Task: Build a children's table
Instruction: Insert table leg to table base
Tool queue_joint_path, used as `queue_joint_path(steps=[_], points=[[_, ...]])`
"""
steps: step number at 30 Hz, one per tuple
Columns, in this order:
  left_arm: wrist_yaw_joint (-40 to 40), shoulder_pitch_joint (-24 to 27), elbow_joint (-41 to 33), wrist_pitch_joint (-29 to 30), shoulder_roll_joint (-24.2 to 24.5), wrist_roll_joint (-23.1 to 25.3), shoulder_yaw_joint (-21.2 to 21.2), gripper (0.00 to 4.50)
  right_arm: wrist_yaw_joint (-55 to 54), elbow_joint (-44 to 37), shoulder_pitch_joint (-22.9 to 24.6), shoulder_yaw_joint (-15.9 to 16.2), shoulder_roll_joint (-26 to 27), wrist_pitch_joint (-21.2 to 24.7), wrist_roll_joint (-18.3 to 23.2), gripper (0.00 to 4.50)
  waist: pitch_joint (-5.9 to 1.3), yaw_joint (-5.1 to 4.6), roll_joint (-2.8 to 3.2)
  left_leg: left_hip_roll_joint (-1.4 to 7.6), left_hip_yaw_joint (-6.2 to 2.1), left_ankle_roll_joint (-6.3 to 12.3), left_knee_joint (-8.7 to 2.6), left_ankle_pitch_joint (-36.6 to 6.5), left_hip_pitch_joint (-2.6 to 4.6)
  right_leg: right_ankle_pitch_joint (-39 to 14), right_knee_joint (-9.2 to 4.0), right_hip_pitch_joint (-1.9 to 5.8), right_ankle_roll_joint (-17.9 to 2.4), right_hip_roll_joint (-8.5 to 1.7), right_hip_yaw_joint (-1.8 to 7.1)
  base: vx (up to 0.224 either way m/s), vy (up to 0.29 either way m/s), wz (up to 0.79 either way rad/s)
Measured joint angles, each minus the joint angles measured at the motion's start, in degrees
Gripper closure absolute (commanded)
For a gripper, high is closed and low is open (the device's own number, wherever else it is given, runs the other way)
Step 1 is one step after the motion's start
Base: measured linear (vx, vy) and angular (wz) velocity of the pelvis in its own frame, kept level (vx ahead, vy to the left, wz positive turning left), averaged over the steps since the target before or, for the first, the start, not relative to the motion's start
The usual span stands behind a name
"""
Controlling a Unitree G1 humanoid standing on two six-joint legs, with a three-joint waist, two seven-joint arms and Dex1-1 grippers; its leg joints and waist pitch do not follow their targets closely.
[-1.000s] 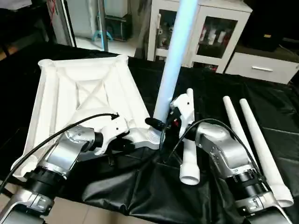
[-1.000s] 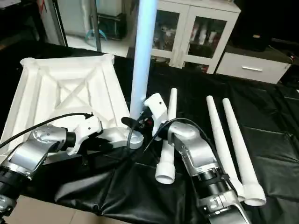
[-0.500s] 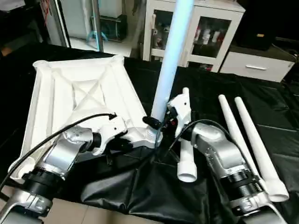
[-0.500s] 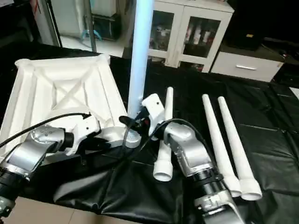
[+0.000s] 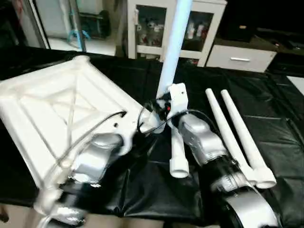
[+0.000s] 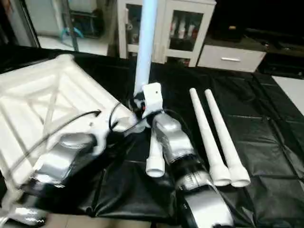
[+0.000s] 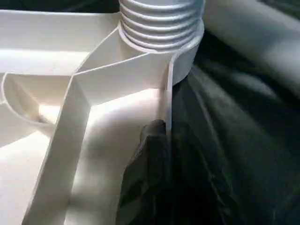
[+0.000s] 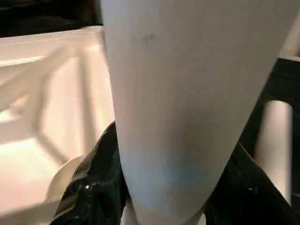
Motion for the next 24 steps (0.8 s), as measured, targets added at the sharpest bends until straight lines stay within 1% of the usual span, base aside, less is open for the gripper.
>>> queue_joint_path(steps=[1,2,3,4,5,6,7,8,9,11,12,14,16,23,24], points=[[1.89,-0.64,0.55,1.09,-1.56,0.16,0.01,4.5,-1.12,1.0,-0.29,-0.75,0.33,-0.49,0.01,2.68,0.05,0.73,-1.12,-0.01,1.18,0.0,-0.61,0.0,0.52,-1.39,2.76,-0.09,-1.12,-0.2,0.87,0.028,-0.092,0.25],[3.17,-1.16,0.63,1.88,-2.45,0.38,0.07,4.5,-2.06,1.98,-0.95,-1.37,0.61,-0.83,0.05,2.68,-0.02,1.5,-2.66,0.06,2.45,-0.03,-0.63,0.02,1.0,-1.78,4.36,-0.05,-0.67,-0.2,2.52,0.028,-0.092,0.25],[4.95,-1.5,0.47,2.73,-3.51,0.56,0.59,4.5,-3.21,3.61,-2.3,-1.87,1.27,-1.17,0.01,2.68,-0.37,2.41,-3.61,-0.18,2.64,-0.2,0.14,-0.24,1.26,-1.52,4.68,-1.17,0.08,0.21,3.49,0.069,-0.155,0.15],[6.05,-1.49,0.25,3.18,-4.38,0.49,1.13,4.5,-3.89,4.49,-2.97,-1.95,1.51,-1.36,-0.09,2.68,-0.49,3.12,-3.23,-0.14,1.97,-0.17,1.04,-1.44,1.08,-1.48,4.65,-1.48,0.16,0.19,3.12,0.107,-0.07,-0.3],[7.02,-1.41,-0.23,3.84,-5.04,0.27,1.66,4.5,-4.3,5.36,-3.73,-2.14,1.93,-1.7,-0.26,2.68,-0.55,3.89,-3.01,-0.24,1.21,0.09,1.02,-1.69,0.53,-1.47,4.53,-1.62,0.17,0.21,2.72,0.107,-0.07,-0.3],[8.12,-1.41,-0.83,4.45,-5.38,0.05,1.93,4.5,-4.63,5.75,-4.07,-2.32,2.14,-2.29,-0.36,2.68,-0.99,4.49,-2.18,-0.33,-0.15,-1.35,0.58,-0.82,-0.09,-1.41,4.07,-1.78,0.2,0.55,1.83,0.118,0.005,-0.41],[8.57,-1.41,-1.19,4.95,-5.57,0.06,1.94,4.5,-4.75,6.03,-4.15,-2.51,2.31,-2.62,-0.35,2.68,-1.18,4.6,-2.32,0.0,-0.38,-2.04,0.39,-0.34,-0.35,-1.36,3.83,-1.82,0.13,0.97,1.69,0.061,-0.021,-0.04],[8.65,-1.41,-1.52,5.47,-5.53,0.13,1.93,4.5,-4.9,6.81,-4.51,-2.92,2.67,-2.95,-0.34,2.68,-1.39,4.53,-2.58,0.2,-0.35,-2.35,0.41,-0.01,-0.48,-0.53,3.68,-1.85,-0.4,1.35,1.95,0.061,-0.021,-0.04],[8.73,-1.29,-1.9,6.11,-5.4,0.42,1.96,4.5,-5.06,8.13,-5.07,-3.35,3.16,-3.63,-0.35,2.68,-1.55,4.51,-2.83,0.22,-0.01,-2.45,0.71,0.08,-0.46,1.18,3.66,-1.84,-0.48,1.31,2.25,0.0,0.0,0.0],[8.79,-1.1,-2.31,6.36,-5.2,0.6,1.99,4.5,-5.07,9.21,-5.77,-3.56,3.46,-4.31,-0.36,2.68,-1.69,4.42,-3.04,0.42,0.32,-2.45,0.66,0.04,-0.37,1.4,3.69,-1.88,-0.42,1.47,2.53,0.0,0.0,0.0],[8.89,-1.08,-2.72,6.4,-4.86,0.59,2.03,4.5,-5.06,10.03,-6.17,-3.63,3.6,-4.86,-0.4,2.68,-1.73,4.33,-3.09,0.57,0.44,-2.46,0.58,0.04,-0.45,1.4,3.57,-1.97,-0.42,1.6,2.56,0.0,0.0,0.0],[9.02,-0.85,-3.22,6.44,-4.17,0.54,2.2,4.5,-4.99,10.48,-6.52,-3.8,3.76,-5.44,-0.5,2.68,-1.73,4.17,-2.96,0.69,0.45,-2.46,0.31,0.04,-0.48,1.41,3.19,-1.96,-0.44,1.81,2.59,0.0,0.0,0.0],[9.07,-0.84,-3.37,6.51,-3.82,0.38,2.2,4.5,-4.81,11.11,-6.8,-4.0,3.88,-5.94,-0.6,2.68,-1.74,4.18,-2.97,0.78,0.46,-2.47,0.15,0.04,-0.48,1.44,3.02,-1.96,-0.48,2.11,2.8,0.0,0.0,0.0],[9.1,-0.84,-3.45,6.62,-3.38,-0.13,2.18,4.5,-3.9,12.61,-7.68,-4.21,3.9,-7.22,-0.73,2.68,-1.75,3.97,-2.97,0.78,0.52,-2.47,0.16,0.04,-0.47,1.44,2.98,-1.96,-0.49,2.15,2.92,0.0,0.0,0.0],[9.0,-0.83,-3.53,6.62,-3.19,-0.19,2.14,4.5,-2.97,12.86,-7.71,-4.3,3.89,-7.61,-0.76,2.68,-1.72,3.9,-2.89,0.78,0.53,-2.47,0.16,0.04,-0.47,1.44,2.97,-1.96,-0.49,2.15,2.92,0.0,0.0,0.0]])
